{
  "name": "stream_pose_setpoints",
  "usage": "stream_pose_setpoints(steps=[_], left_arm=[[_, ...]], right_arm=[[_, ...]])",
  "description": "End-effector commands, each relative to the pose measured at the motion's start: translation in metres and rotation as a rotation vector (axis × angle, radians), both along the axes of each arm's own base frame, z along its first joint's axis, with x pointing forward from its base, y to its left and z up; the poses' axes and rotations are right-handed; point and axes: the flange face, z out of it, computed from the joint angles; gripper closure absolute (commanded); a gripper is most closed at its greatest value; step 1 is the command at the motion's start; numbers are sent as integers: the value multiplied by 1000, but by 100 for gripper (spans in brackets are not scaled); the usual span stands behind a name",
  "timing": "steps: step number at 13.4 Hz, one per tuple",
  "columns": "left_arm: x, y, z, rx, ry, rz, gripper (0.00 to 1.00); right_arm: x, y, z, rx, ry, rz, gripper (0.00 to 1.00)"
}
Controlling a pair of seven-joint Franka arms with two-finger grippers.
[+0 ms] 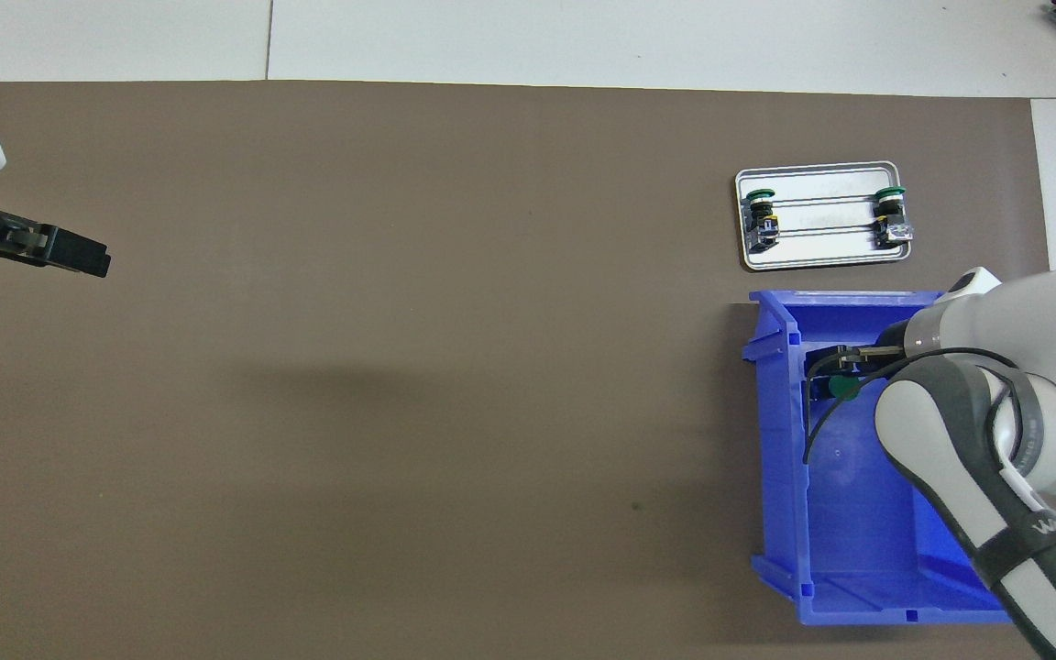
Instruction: Place and press button with both arms
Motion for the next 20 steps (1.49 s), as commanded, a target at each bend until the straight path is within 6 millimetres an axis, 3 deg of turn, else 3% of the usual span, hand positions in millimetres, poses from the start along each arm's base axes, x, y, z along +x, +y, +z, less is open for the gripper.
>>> stream_pose_setpoints(steps=[1, 6, 9, 14, 15, 20], left_arm=[[-6, 3, 1, -6, -12, 4, 0], [-6, 3, 2, -6, -14, 4, 0], [-6, 3, 1, -6, -12, 4, 0], [-6, 3, 2, -6, -14, 4, 0], [-6, 3, 2, -6, -14, 4, 0], [-6, 3, 1, -6, -12, 4, 0]], right_arm=[[0, 4, 34, 28, -39, -56, 1], [32, -1, 107, -91, -141, -79, 1], [43, 13, 158, -121, -140, -107, 1], [30, 1, 266, -144, -68, -121, 1], [26, 2, 275, -148, -56, -121, 1], [19, 2, 268, -146, -24, -108, 1]])
